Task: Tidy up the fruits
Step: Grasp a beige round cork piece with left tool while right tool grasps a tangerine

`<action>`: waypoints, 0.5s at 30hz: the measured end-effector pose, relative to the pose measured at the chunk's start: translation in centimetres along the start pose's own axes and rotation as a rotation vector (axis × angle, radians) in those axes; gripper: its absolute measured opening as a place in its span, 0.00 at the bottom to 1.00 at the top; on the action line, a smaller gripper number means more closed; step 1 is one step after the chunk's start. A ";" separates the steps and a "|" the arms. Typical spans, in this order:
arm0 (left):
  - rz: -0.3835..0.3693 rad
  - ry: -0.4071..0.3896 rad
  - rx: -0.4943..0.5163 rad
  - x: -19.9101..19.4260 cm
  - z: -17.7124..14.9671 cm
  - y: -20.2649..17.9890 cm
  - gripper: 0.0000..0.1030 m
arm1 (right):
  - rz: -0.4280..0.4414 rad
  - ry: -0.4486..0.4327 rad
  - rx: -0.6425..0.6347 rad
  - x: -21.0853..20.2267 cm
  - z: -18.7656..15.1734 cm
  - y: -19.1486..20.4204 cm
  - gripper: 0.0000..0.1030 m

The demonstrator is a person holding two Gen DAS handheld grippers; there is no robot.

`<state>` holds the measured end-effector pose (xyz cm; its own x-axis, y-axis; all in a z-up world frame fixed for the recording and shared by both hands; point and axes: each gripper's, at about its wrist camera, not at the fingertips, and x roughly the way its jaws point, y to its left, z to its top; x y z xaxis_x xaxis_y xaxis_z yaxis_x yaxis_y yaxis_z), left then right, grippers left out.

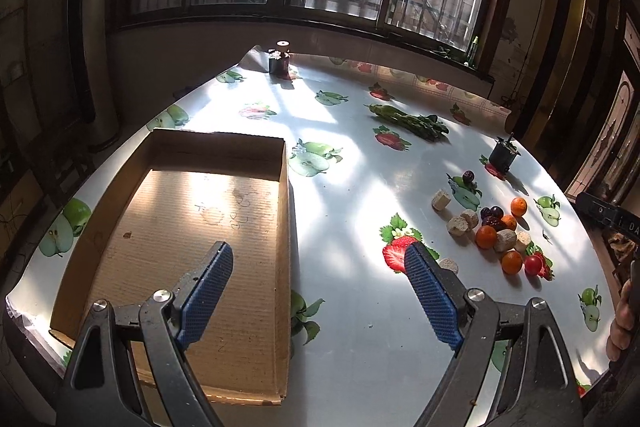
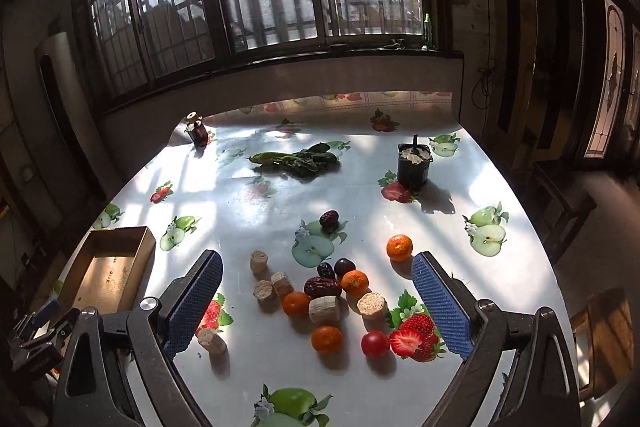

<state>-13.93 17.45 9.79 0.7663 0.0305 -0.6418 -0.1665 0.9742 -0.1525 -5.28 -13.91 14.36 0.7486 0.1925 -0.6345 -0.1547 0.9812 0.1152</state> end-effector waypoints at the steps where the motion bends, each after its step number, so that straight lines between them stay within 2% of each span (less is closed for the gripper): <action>1: 0.001 0.015 0.009 0.4 -0.2 -0.3 0.85 | -0.002 0.020 0.002 0.7 -1.1 -0.5 0.81; 5: -0.046 0.065 0.024 1.8 -0.6 -1.4 0.84 | 0.101 0.129 0.101 3.2 -4.1 -3.1 0.55; 9: -0.116 0.126 0.071 3.7 -0.9 -3.5 0.58 | 0.162 0.168 0.096 5.3 -5.5 -2.6 0.54; 12: -0.111 0.168 0.115 5.6 -1.3 -5.2 0.54 | 0.210 0.182 0.074 6.4 -5.9 -1.5 0.54; 15: -0.135 0.205 0.150 7.1 -1.7 -6.7 0.54 | 0.198 0.200 0.032 7.6 -5.9 -0.6 0.50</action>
<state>-8.43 10.71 4.99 0.6315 -0.1324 -0.7640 0.0337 0.9891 -0.1435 -3.31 -13.12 4.93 0.5628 0.3778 -0.7352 -0.2630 0.9251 0.2741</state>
